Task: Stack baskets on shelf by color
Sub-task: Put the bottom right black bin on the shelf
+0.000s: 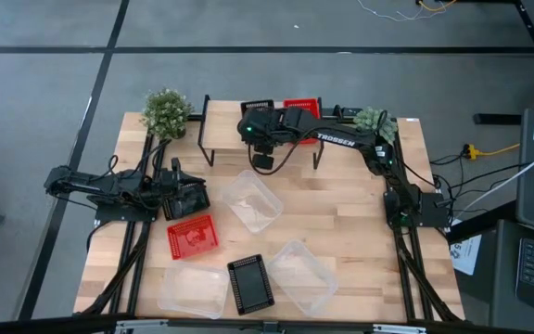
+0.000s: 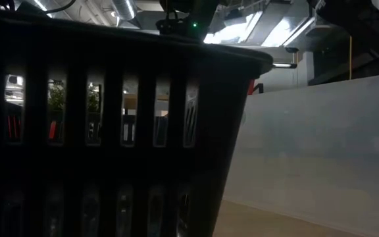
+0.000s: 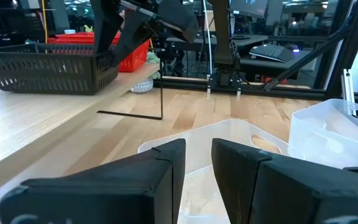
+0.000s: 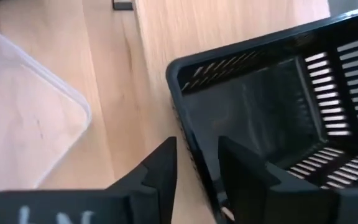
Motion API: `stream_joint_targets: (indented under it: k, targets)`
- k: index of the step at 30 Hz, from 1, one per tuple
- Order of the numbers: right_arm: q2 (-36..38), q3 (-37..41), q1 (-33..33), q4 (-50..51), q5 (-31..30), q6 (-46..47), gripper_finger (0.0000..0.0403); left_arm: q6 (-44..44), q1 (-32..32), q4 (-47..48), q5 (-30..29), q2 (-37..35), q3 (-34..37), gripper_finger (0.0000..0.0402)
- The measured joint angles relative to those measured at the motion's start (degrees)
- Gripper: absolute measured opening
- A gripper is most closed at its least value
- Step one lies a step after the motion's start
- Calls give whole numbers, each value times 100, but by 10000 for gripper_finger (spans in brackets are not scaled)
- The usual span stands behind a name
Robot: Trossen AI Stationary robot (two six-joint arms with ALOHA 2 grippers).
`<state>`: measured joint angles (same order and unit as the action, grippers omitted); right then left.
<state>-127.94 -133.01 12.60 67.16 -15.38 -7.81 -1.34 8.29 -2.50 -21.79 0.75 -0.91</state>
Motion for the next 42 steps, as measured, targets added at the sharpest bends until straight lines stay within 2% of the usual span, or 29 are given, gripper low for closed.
stream_joint_targets:
  k: [9,27,34,42]
  targets:
    - [0,0,5,-36,-401,765,117,-5,-1,2,-1,0,0,72]
    - [2,0,29,2,-415,2823,117,-15,-2,0,1,1,0,72]
    - [2,0,24,2,-413,2641,117,-15,0,2,1,0,0,72]
    - [11,-33,-142,73,-398,1569,117,-15,1,2,1,1,0,72]
